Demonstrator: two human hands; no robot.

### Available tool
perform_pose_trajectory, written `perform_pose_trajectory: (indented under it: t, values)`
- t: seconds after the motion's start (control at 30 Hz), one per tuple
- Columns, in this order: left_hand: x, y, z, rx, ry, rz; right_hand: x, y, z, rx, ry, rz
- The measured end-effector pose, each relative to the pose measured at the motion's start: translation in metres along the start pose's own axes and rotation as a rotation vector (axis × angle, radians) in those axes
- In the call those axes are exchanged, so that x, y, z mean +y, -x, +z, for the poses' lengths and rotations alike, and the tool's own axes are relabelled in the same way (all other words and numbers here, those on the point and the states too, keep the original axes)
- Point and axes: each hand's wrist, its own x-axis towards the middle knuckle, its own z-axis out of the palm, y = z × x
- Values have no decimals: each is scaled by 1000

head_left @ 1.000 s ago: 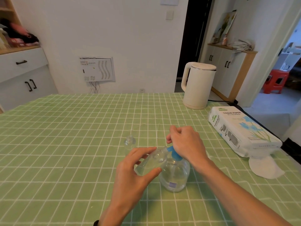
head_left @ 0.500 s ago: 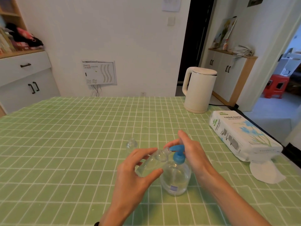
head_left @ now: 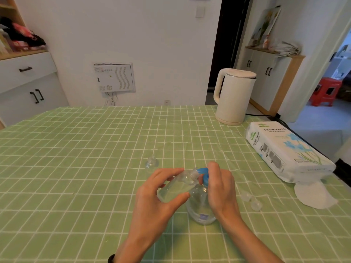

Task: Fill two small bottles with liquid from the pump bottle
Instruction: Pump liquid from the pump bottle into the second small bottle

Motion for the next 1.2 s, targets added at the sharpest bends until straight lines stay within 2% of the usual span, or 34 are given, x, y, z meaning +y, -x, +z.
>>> perform_pose_trajectory:
  t: [0.43,0.77,0.97,1.2]
  values:
    - [0,1,-2,25,13,-4,4,0,4,19,6,38]
    - [-3,3,0,2,-29,-19,3,-1,2,34,39,-75]
    - [-2,3,-1,8,-1,-24,2,0,5,35,22,11]
    - [-2,3,-1,11,-3,-35,2,1,5,24,-5,-20]
